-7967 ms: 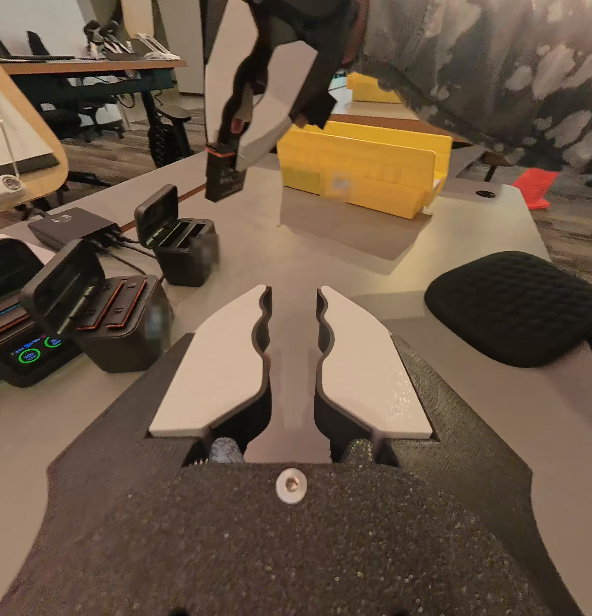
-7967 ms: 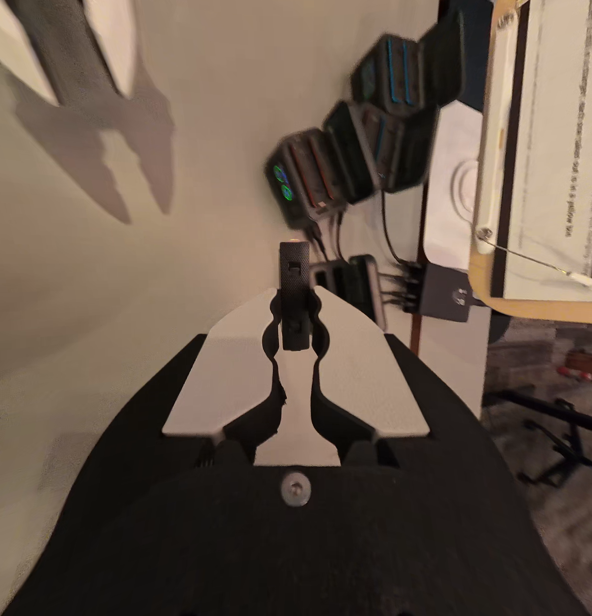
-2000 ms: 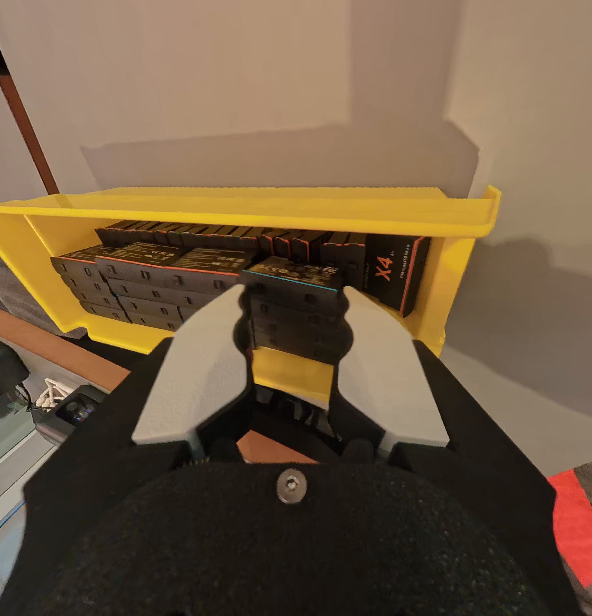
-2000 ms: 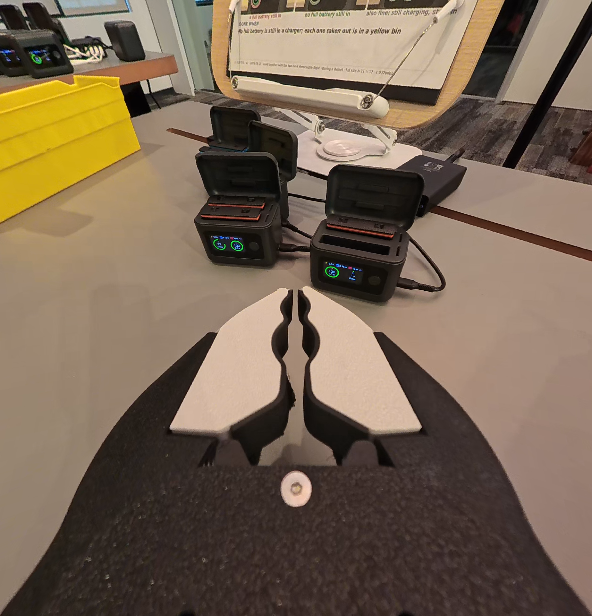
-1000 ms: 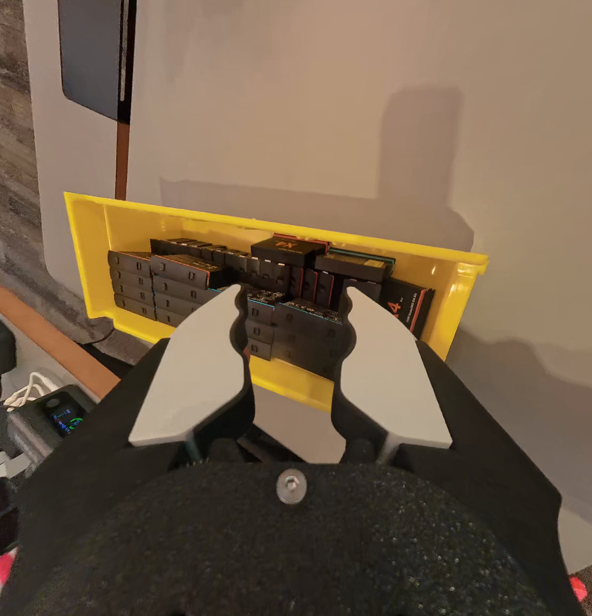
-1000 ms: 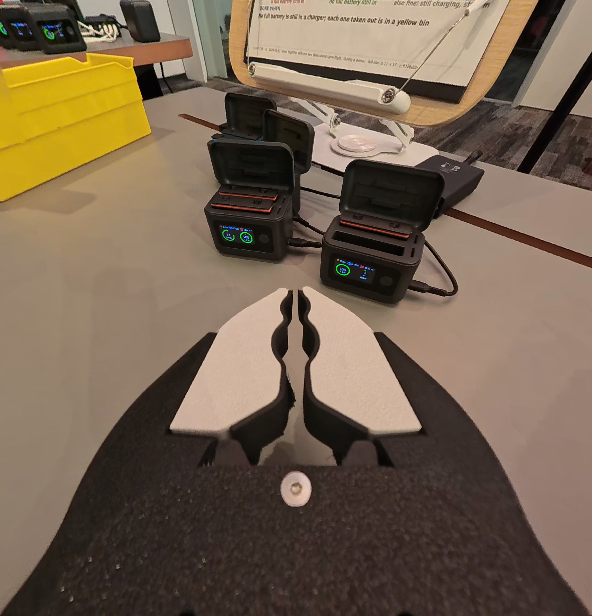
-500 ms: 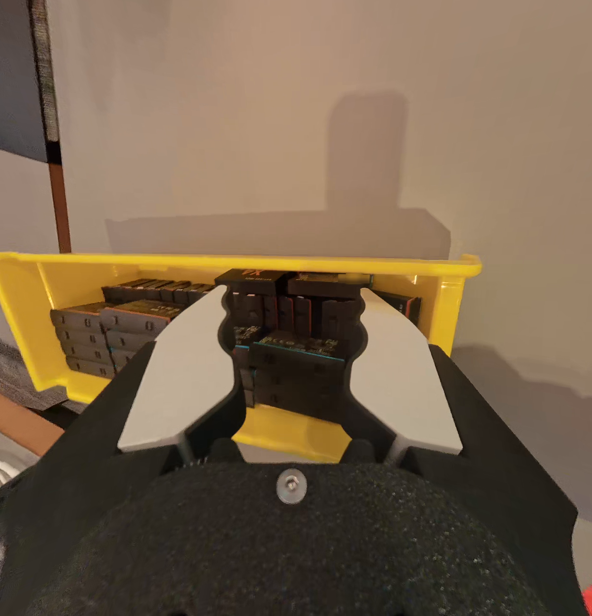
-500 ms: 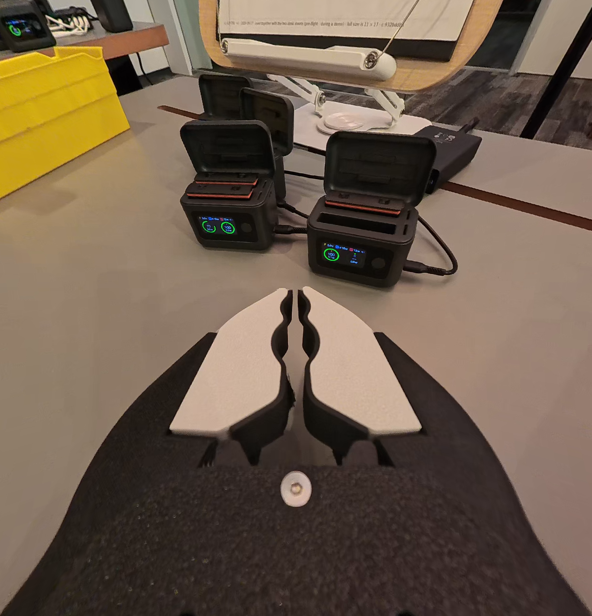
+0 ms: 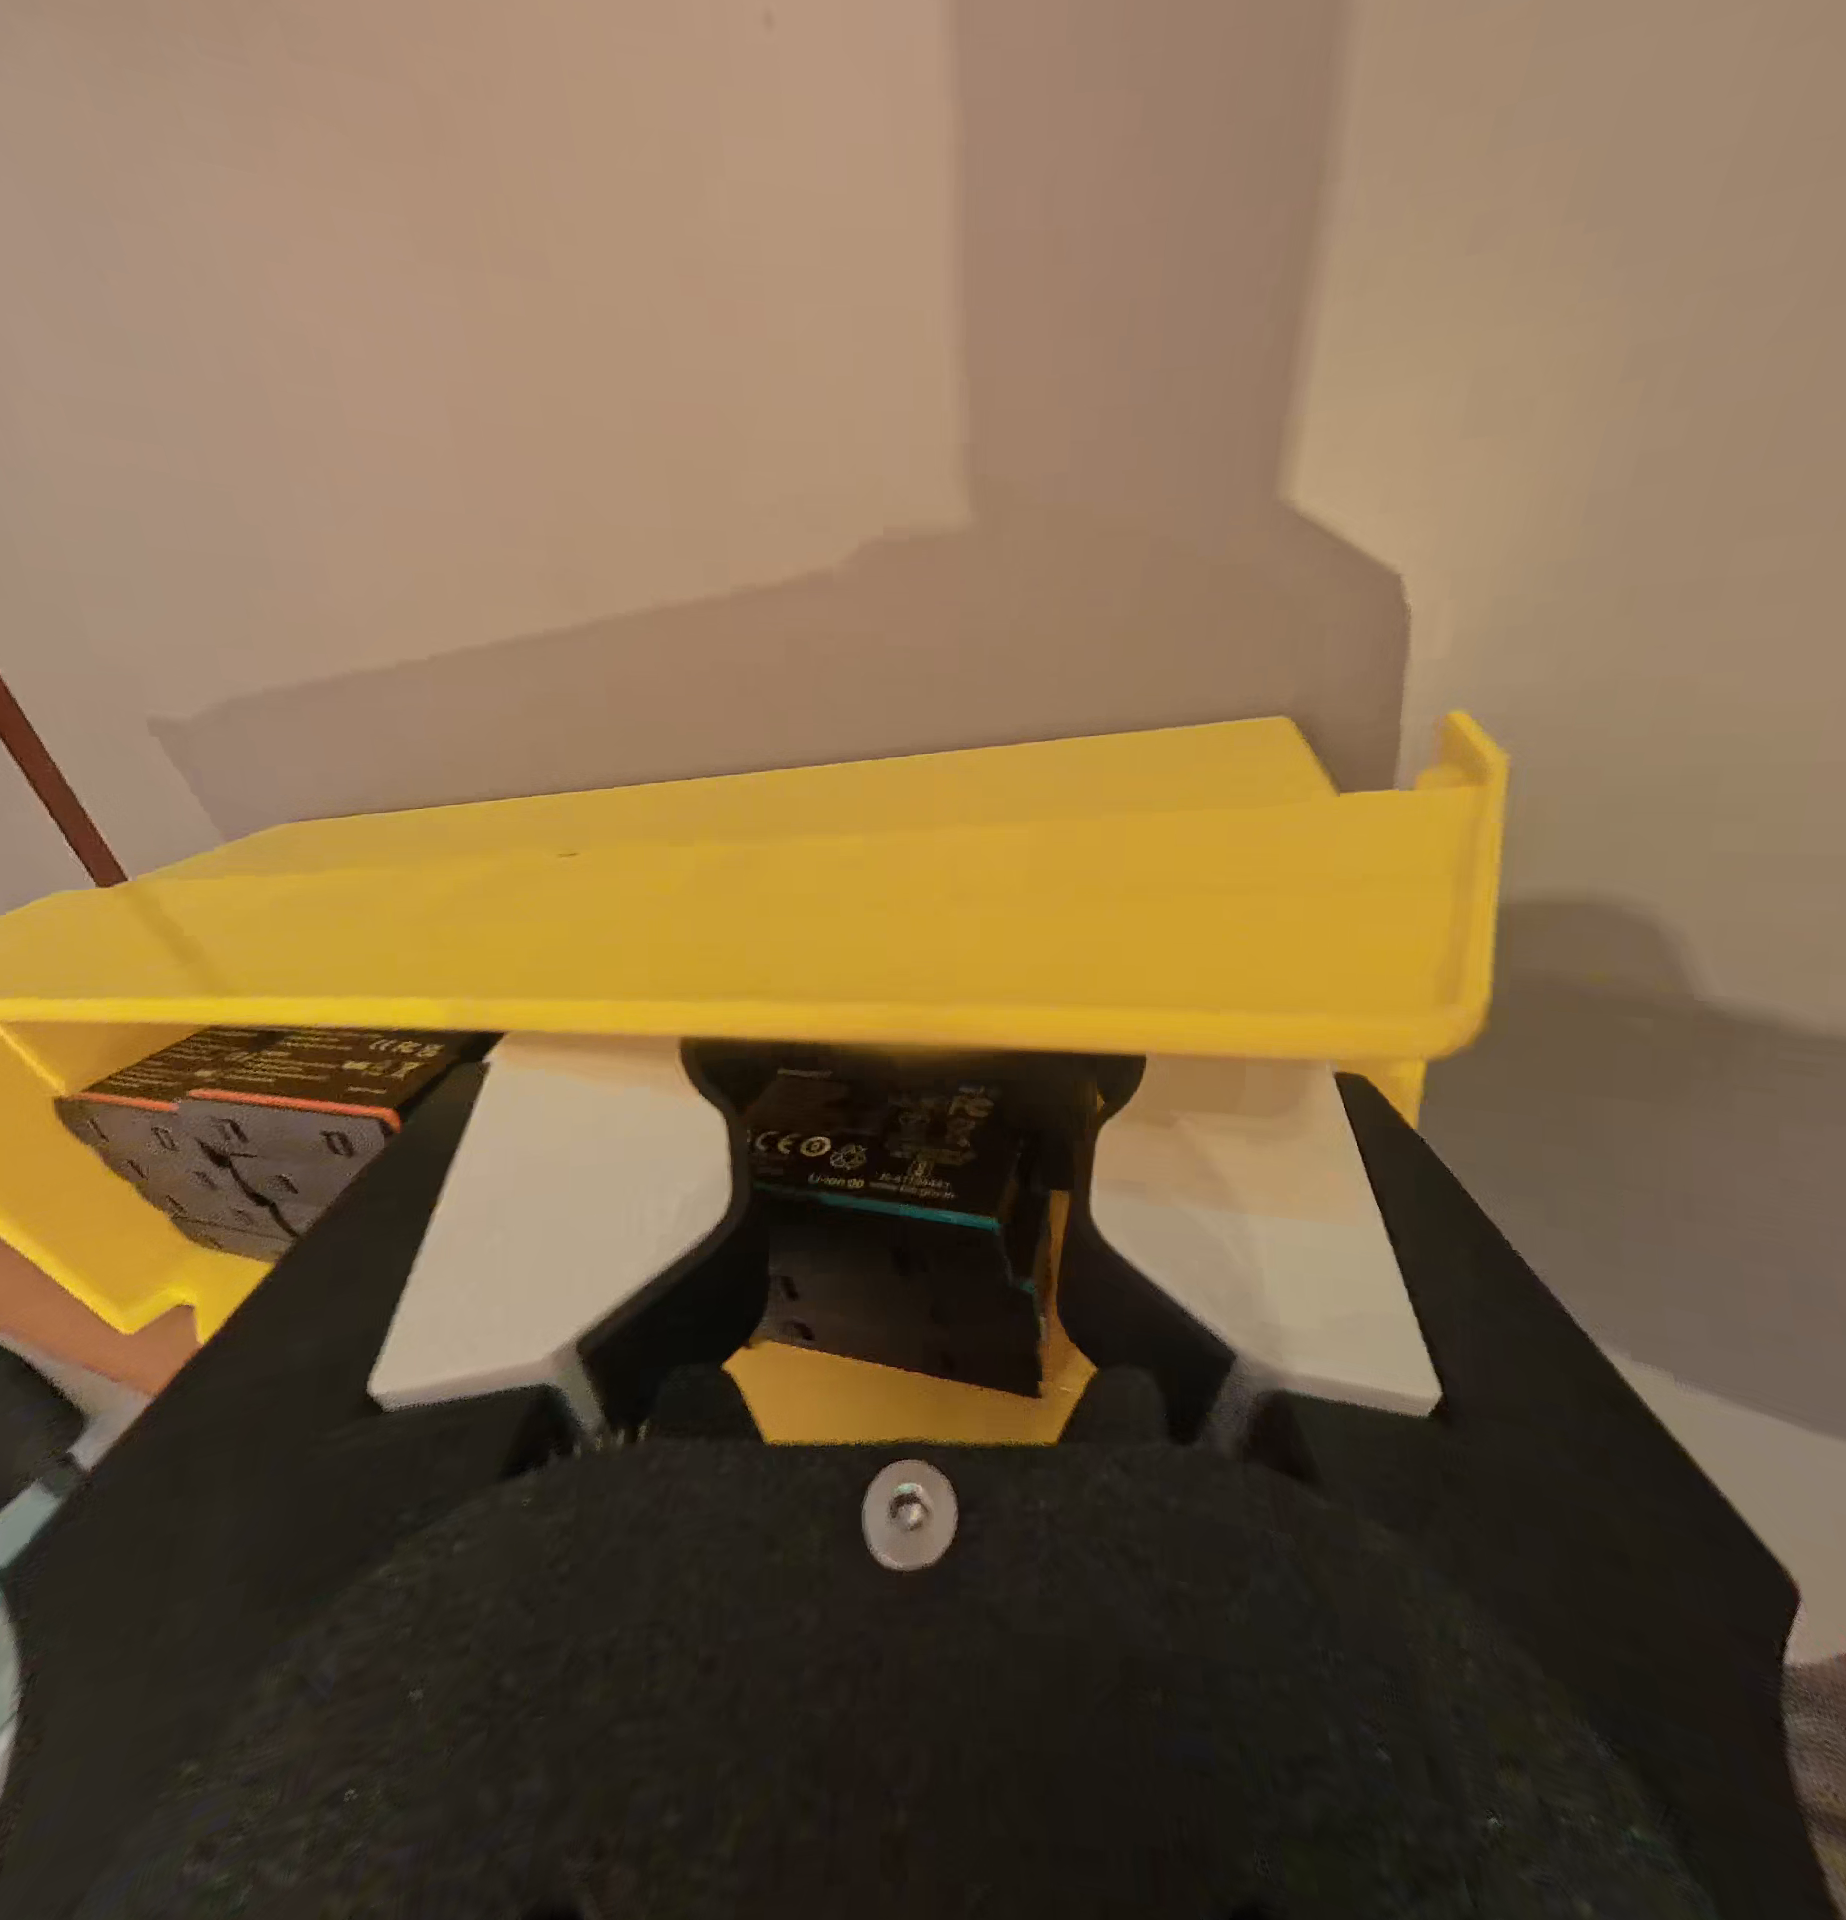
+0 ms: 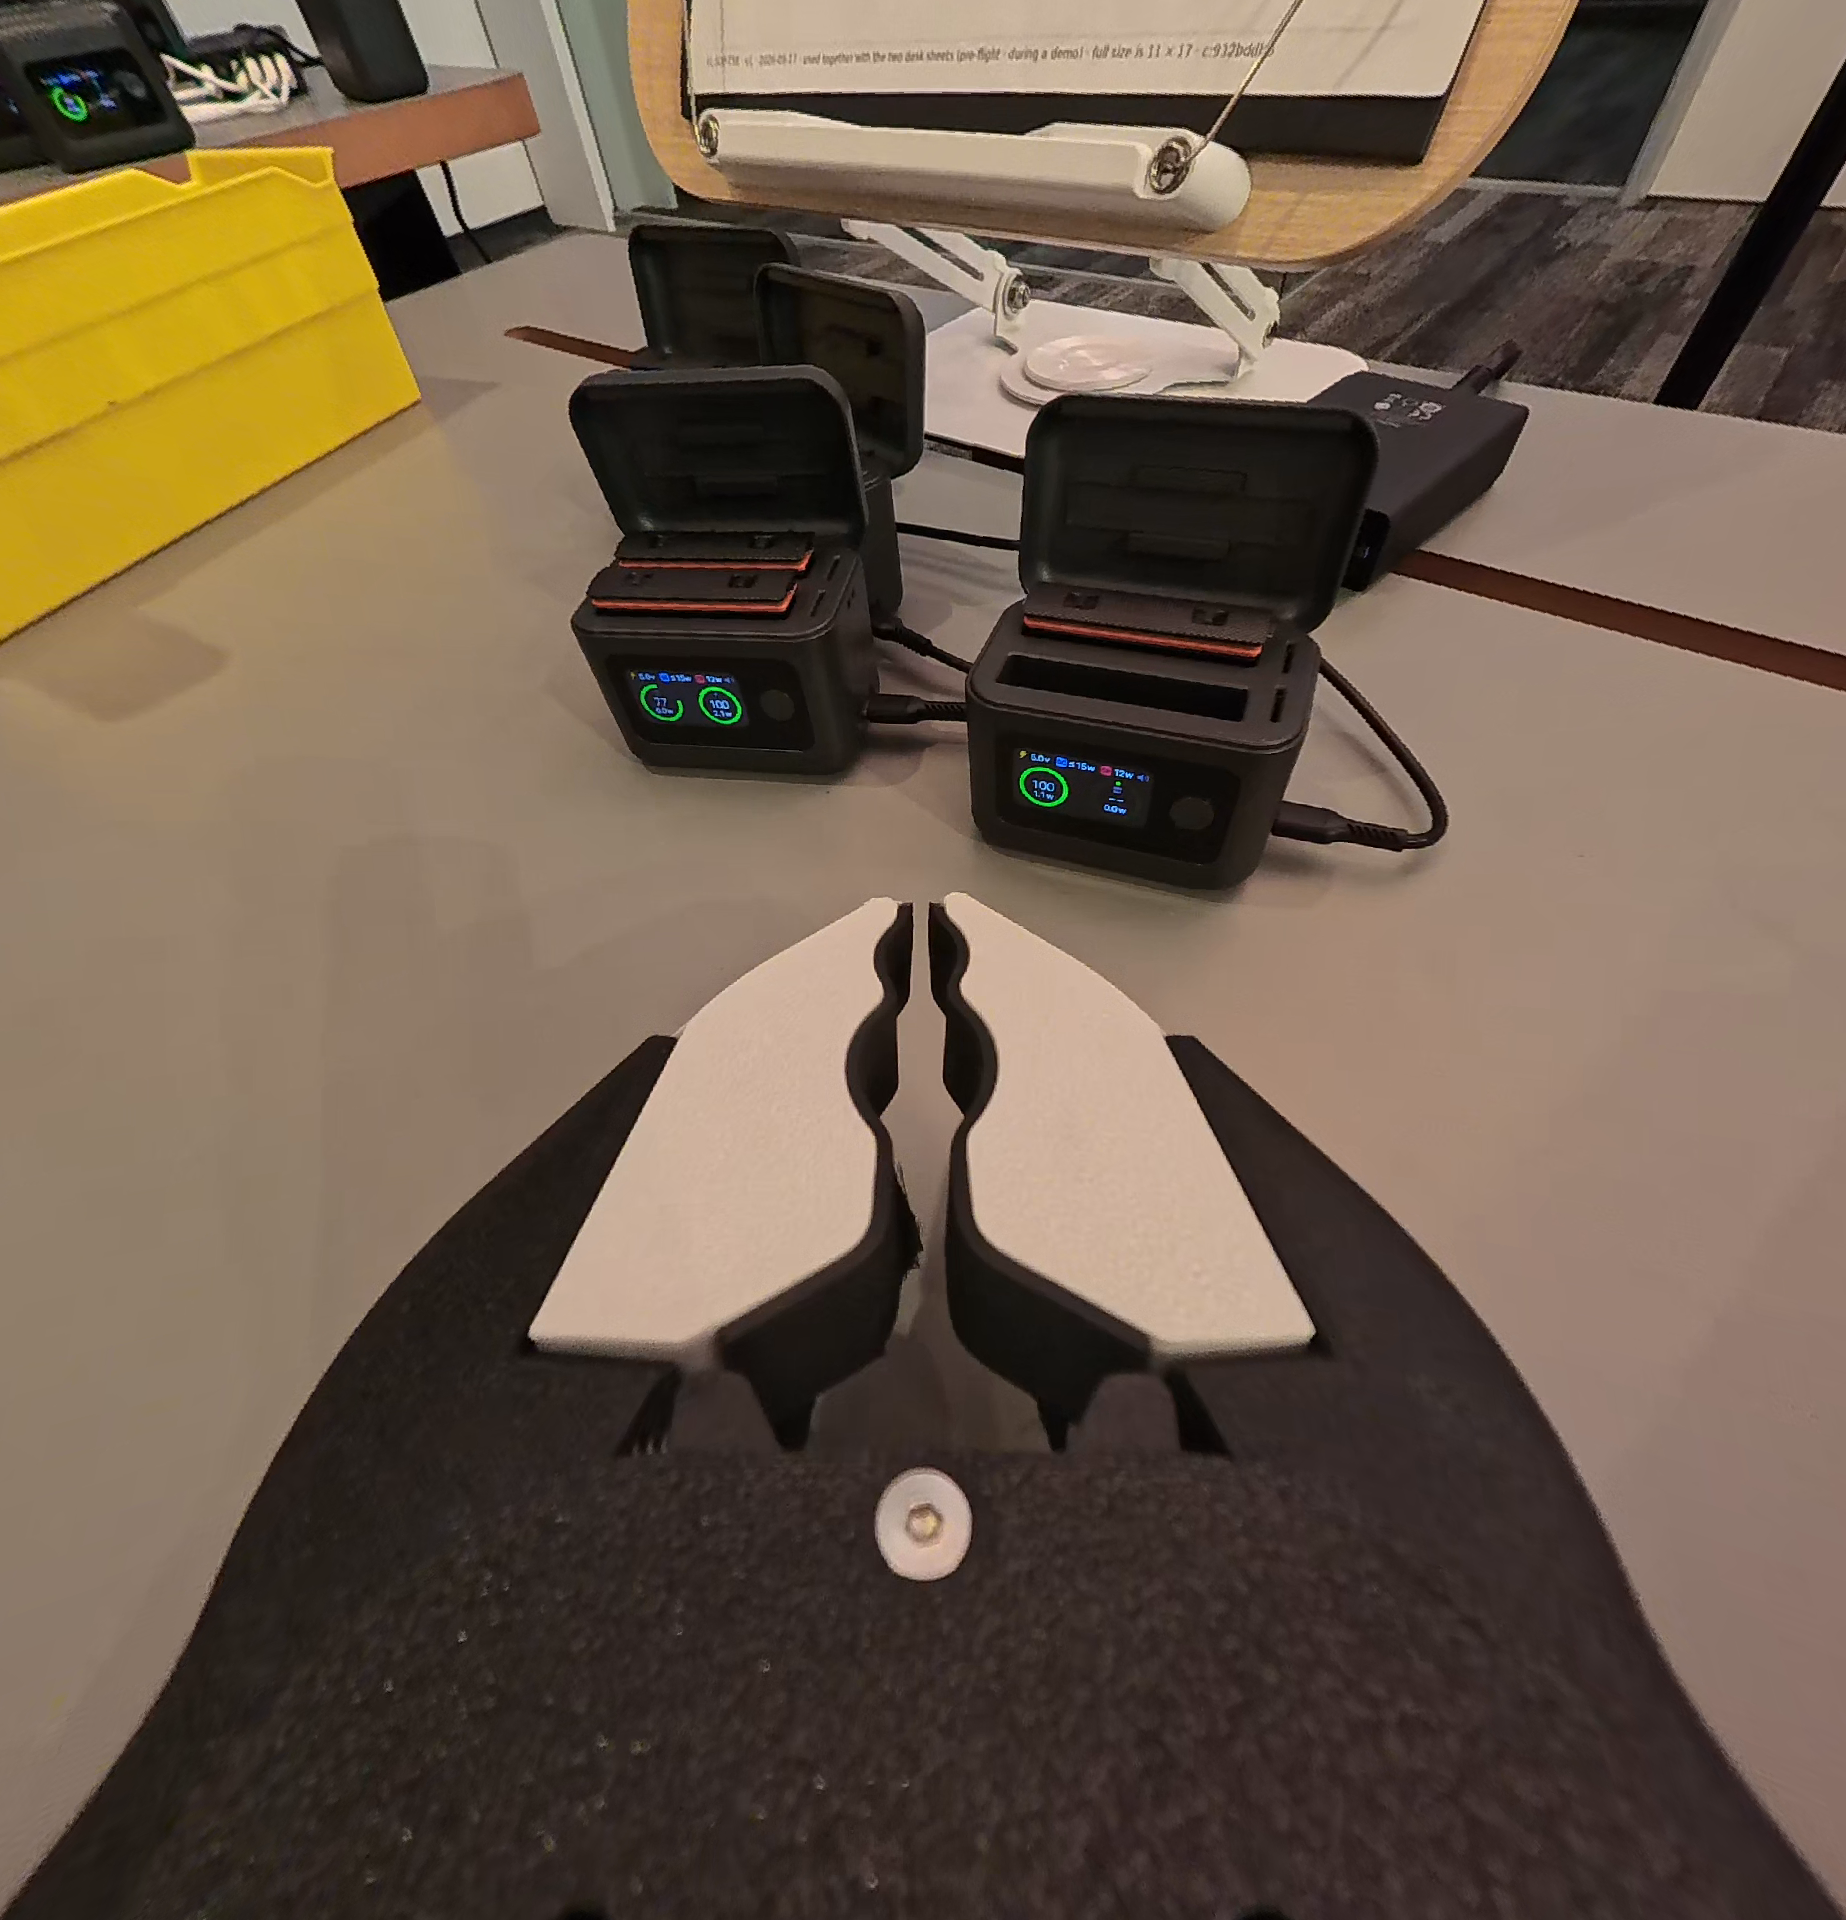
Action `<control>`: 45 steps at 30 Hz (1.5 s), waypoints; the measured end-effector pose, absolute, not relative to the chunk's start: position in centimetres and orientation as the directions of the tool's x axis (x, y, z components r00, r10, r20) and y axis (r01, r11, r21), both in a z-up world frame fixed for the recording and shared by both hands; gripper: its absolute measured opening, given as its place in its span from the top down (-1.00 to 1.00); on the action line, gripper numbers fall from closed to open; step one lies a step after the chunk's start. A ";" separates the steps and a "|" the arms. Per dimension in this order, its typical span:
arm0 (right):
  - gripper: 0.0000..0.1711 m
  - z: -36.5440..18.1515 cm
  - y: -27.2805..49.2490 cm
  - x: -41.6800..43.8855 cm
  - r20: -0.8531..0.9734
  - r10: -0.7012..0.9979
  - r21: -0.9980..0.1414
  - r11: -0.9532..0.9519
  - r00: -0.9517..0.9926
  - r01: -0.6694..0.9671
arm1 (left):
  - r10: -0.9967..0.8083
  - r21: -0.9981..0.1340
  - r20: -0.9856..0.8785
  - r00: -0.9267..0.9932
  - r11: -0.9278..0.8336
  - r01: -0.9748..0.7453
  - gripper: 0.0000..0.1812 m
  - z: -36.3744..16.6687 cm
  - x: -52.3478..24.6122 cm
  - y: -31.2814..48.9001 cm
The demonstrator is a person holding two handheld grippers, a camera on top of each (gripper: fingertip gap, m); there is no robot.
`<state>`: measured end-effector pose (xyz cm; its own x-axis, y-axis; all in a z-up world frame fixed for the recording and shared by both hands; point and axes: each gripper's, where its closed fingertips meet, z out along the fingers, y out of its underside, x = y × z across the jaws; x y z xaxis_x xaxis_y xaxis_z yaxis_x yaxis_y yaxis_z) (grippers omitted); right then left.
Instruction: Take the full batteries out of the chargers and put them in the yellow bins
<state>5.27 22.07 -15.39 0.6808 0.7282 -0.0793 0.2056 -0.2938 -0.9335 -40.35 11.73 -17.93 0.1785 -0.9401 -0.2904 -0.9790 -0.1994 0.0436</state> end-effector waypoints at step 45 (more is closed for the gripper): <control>0.97 -15.7 21.5 5.0 -0.132 0.747 -0.917 -0.343 0.652 0.206 | -0.914 0.071 -0.349 0.206 -0.245 -0.967 0.41 -14.1 -40.9 10.2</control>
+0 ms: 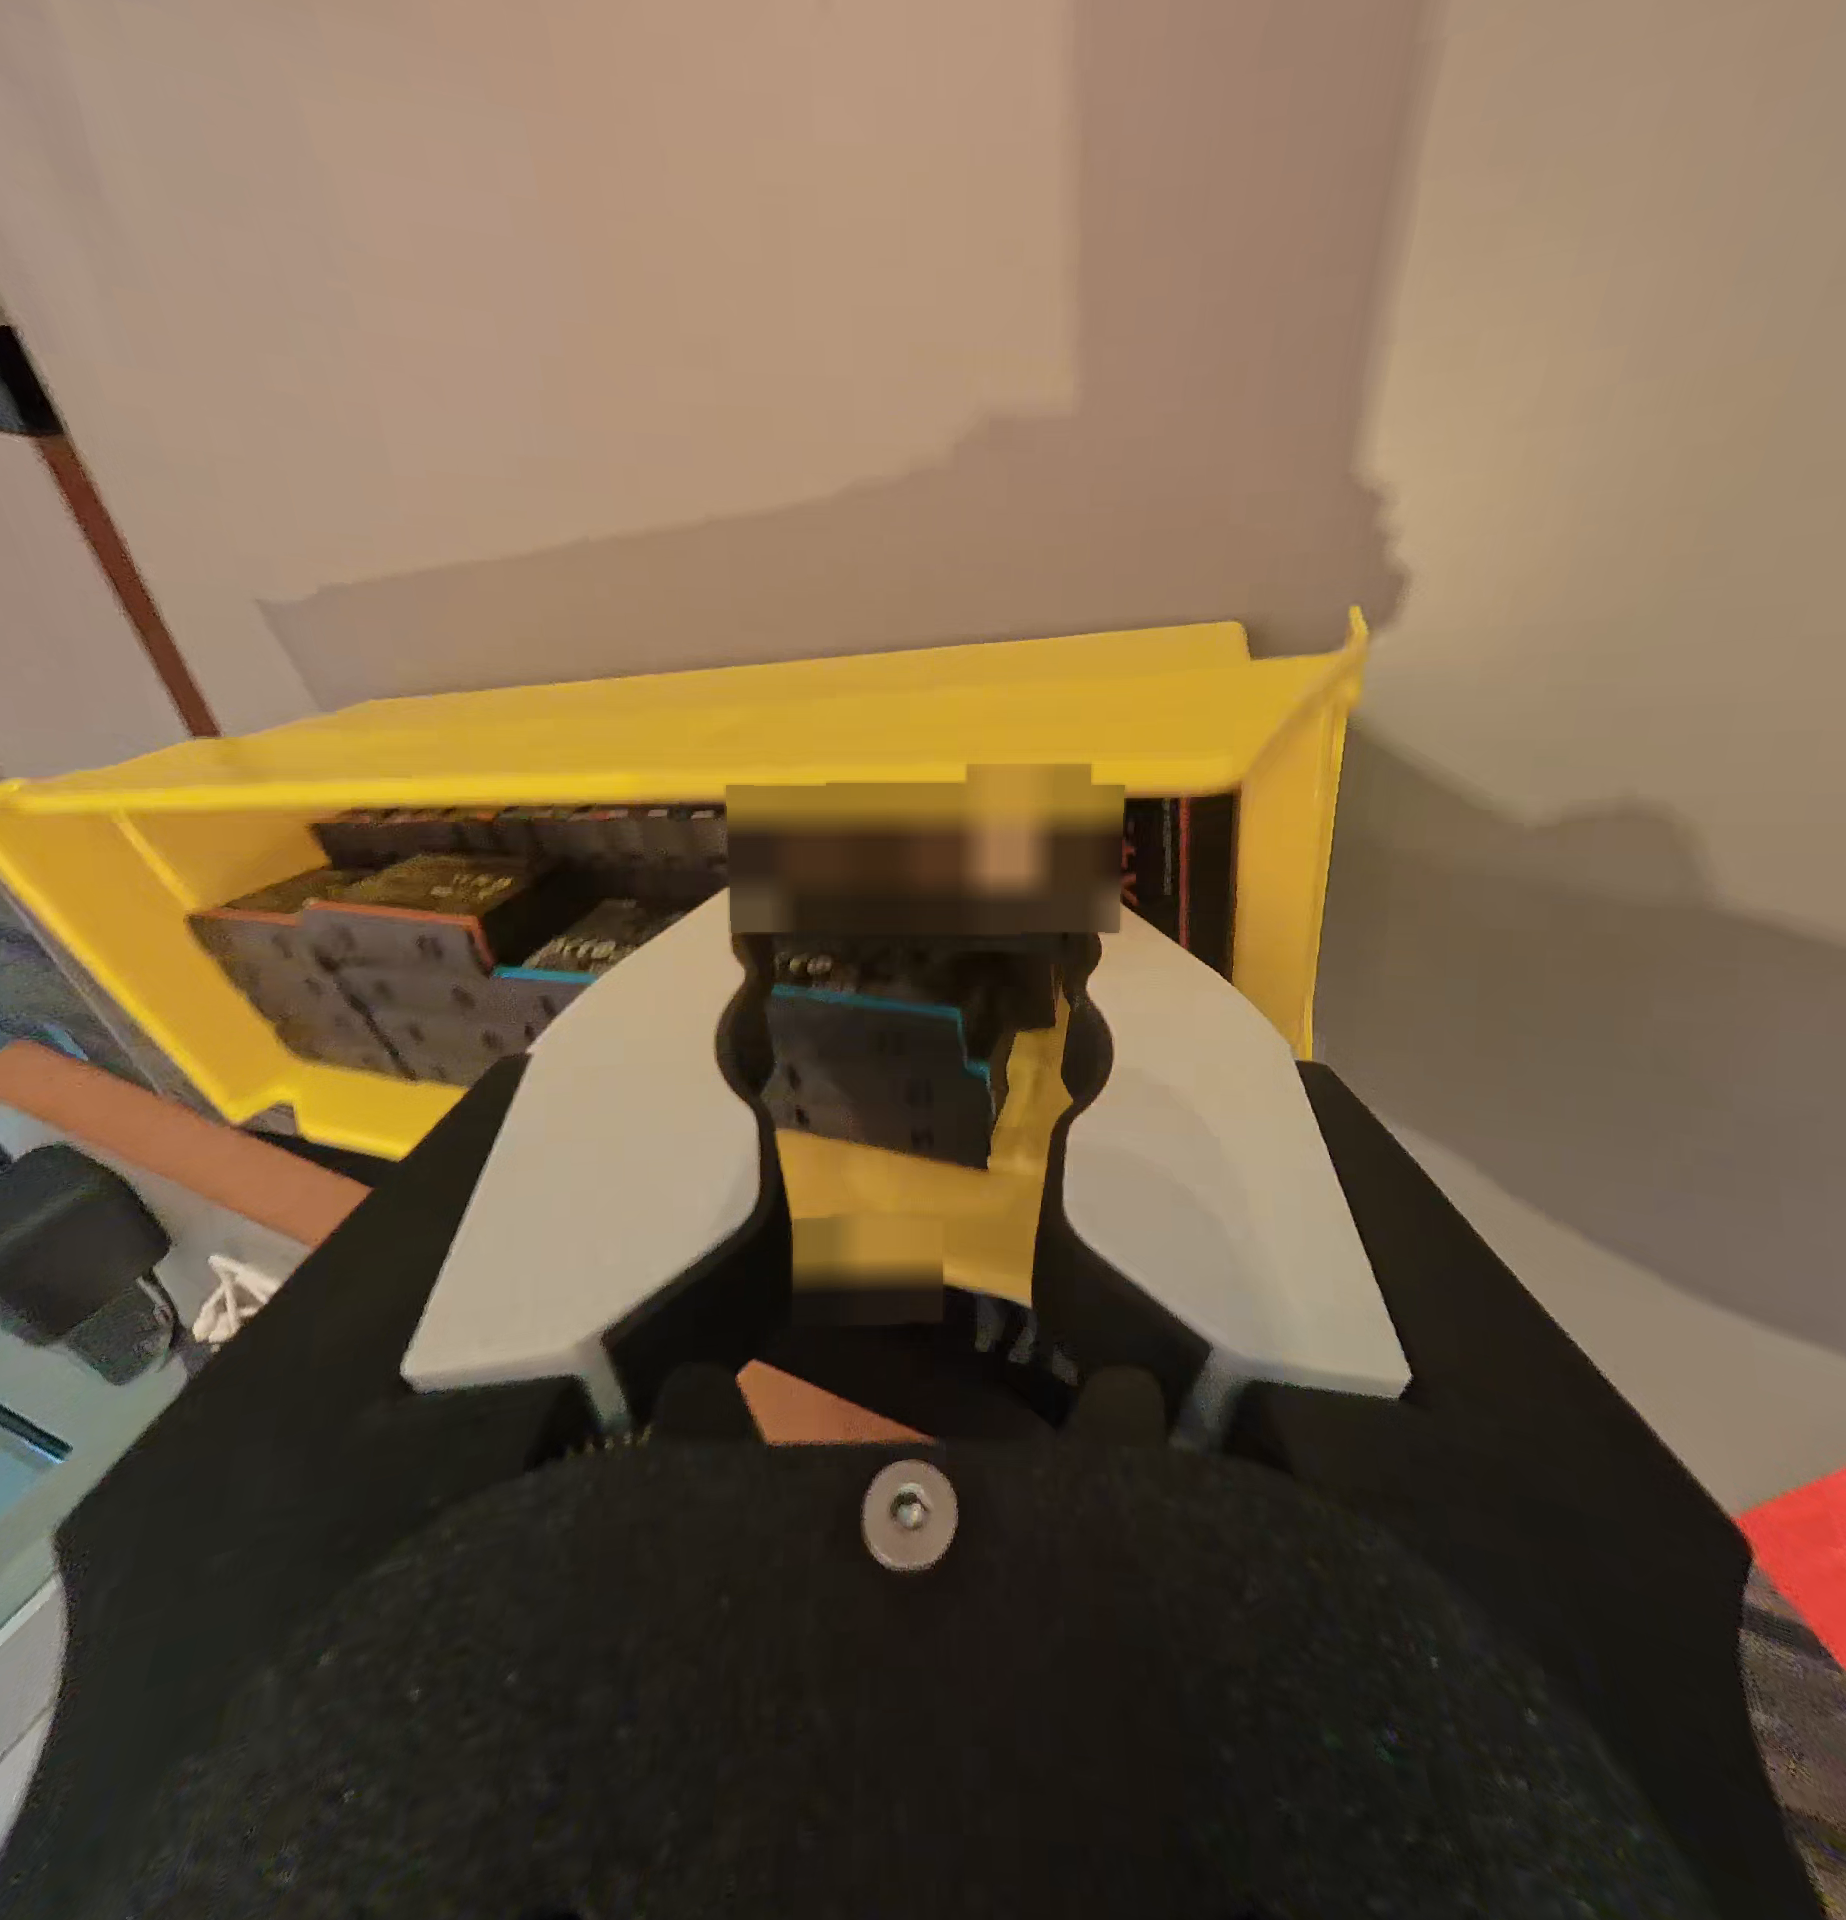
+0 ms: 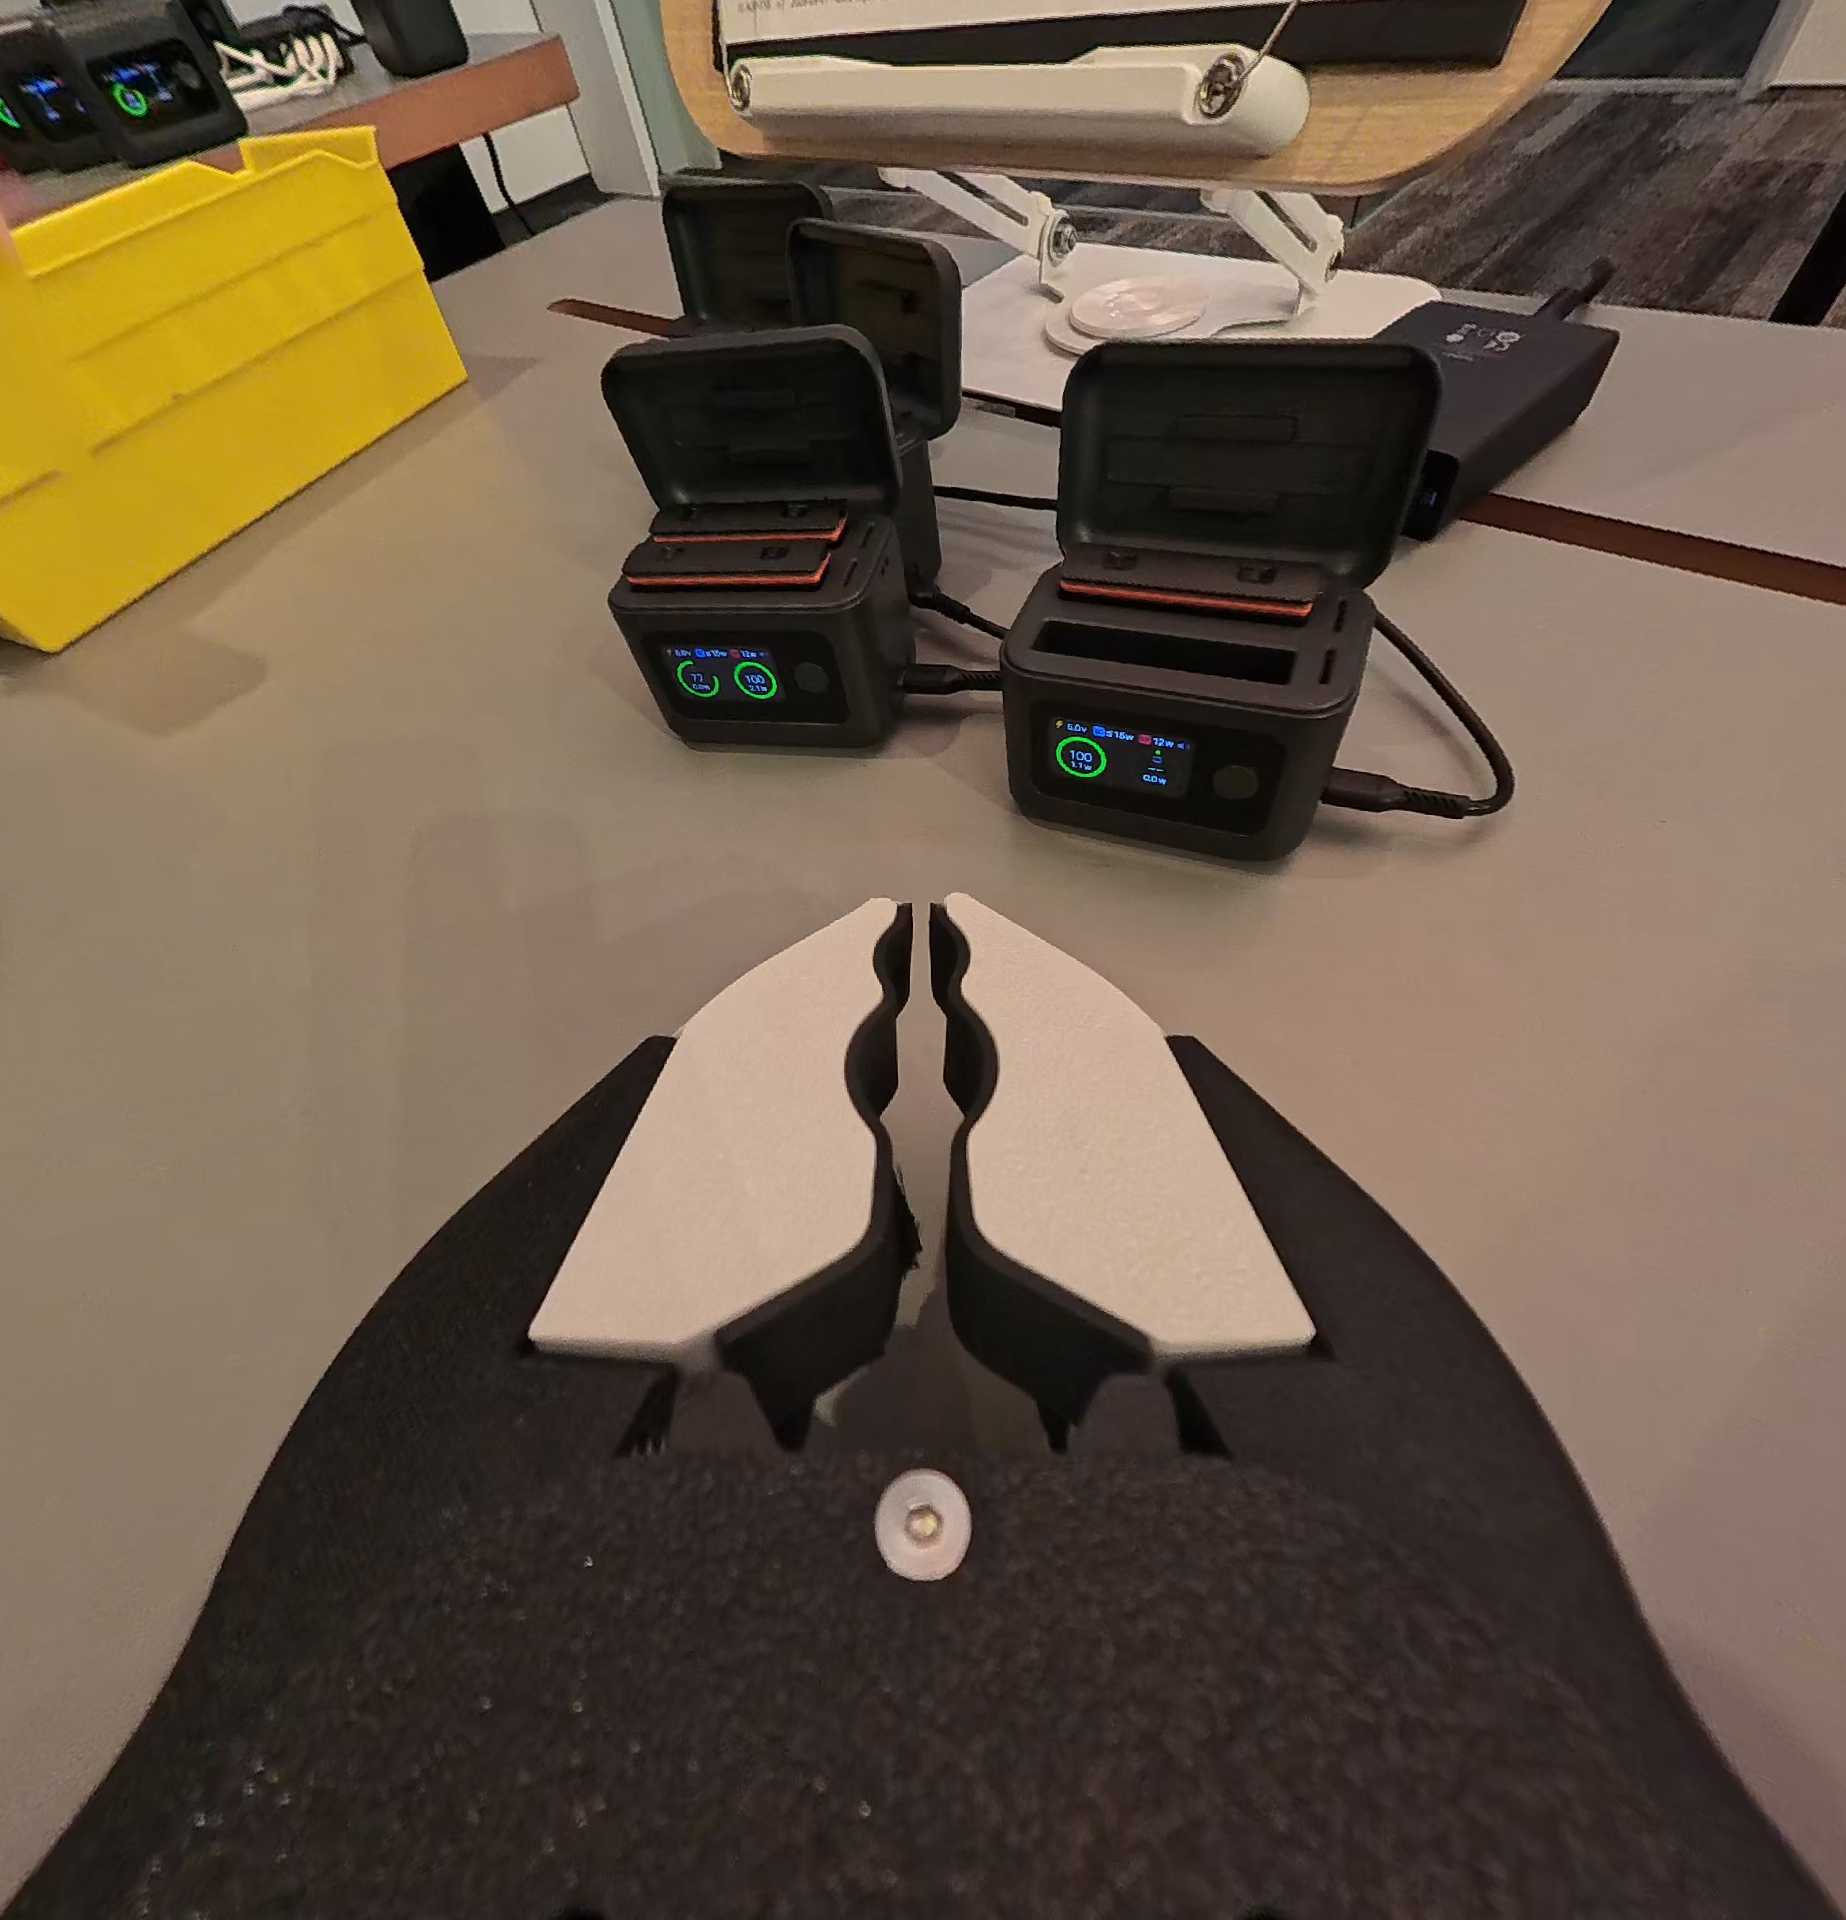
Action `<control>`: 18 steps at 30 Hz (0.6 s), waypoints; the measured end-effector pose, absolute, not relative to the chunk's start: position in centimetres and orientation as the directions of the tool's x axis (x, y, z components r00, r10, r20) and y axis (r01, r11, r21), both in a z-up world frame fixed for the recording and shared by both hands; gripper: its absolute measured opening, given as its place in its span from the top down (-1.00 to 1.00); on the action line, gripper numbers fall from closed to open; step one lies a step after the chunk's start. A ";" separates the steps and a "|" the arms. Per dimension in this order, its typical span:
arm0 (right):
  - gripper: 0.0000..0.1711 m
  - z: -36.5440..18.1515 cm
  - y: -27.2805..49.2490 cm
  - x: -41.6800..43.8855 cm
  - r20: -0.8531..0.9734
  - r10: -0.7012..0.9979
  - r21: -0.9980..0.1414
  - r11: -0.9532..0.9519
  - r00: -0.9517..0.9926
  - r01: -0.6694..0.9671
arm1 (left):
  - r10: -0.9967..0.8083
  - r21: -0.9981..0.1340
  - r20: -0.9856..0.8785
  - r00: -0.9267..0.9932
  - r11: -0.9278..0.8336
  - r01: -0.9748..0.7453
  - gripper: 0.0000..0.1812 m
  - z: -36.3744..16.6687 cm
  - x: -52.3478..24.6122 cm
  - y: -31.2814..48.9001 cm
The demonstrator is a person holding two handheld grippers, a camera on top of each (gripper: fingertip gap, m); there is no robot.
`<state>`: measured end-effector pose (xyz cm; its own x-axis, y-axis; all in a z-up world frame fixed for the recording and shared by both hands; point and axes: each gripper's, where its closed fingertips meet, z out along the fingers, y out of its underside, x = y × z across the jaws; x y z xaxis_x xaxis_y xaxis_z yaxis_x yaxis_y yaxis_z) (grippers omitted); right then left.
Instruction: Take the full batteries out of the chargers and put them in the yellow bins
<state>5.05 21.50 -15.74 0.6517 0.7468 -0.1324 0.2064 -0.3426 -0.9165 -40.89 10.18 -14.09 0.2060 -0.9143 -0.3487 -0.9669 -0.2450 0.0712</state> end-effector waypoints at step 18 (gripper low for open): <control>0.80 -10.1 16.2 -1.0 0.111 0.896 -0.969 0.001 0.429 0.249 | -0.797 -0.963 -0.198 0.570 0.048 -0.267 0.41 0.0 -27.8 7.8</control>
